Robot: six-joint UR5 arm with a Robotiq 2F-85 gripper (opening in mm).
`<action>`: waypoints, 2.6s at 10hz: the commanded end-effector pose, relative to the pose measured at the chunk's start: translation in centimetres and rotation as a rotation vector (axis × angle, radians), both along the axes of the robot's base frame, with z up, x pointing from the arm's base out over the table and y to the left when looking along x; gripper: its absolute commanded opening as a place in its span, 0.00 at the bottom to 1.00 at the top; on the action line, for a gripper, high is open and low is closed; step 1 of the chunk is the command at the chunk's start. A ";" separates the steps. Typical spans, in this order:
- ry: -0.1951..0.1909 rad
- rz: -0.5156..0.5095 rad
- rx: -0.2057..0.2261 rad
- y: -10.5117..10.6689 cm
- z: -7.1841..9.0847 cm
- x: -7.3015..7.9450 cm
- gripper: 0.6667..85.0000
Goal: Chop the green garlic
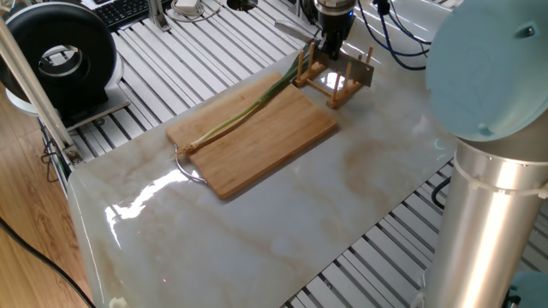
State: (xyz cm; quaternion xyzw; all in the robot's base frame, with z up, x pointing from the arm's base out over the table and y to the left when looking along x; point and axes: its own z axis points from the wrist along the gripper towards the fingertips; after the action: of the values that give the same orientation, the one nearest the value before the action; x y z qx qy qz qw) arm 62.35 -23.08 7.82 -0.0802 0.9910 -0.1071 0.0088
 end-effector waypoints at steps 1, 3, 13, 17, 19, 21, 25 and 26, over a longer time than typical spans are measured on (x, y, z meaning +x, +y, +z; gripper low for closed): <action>-0.002 -0.014 0.021 0.2 1.3 -0.2 0.01; -0.011 -0.014 0.028 0.6 2.3 0.2 0.01; -0.039 -0.063 0.056 7.9 9.3 -2.0 0.01; -0.040 -0.123 0.161 12.4 8.7 -2.5 0.01; -0.023 -0.148 0.248 15.0 8.4 -2.7 0.01; -0.018 -0.148 0.259 15.6 8.0 -2.4 0.01; 0.014 -0.129 0.291 16.6 7.5 -2.3 0.01; 0.022 -0.062 0.273 16.1 7.5 -2.4 0.01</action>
State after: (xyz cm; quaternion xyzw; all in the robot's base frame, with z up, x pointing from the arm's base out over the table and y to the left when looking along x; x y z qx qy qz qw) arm 59.87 -7.26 15.37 -0.0160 0.9995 0.0242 0.0077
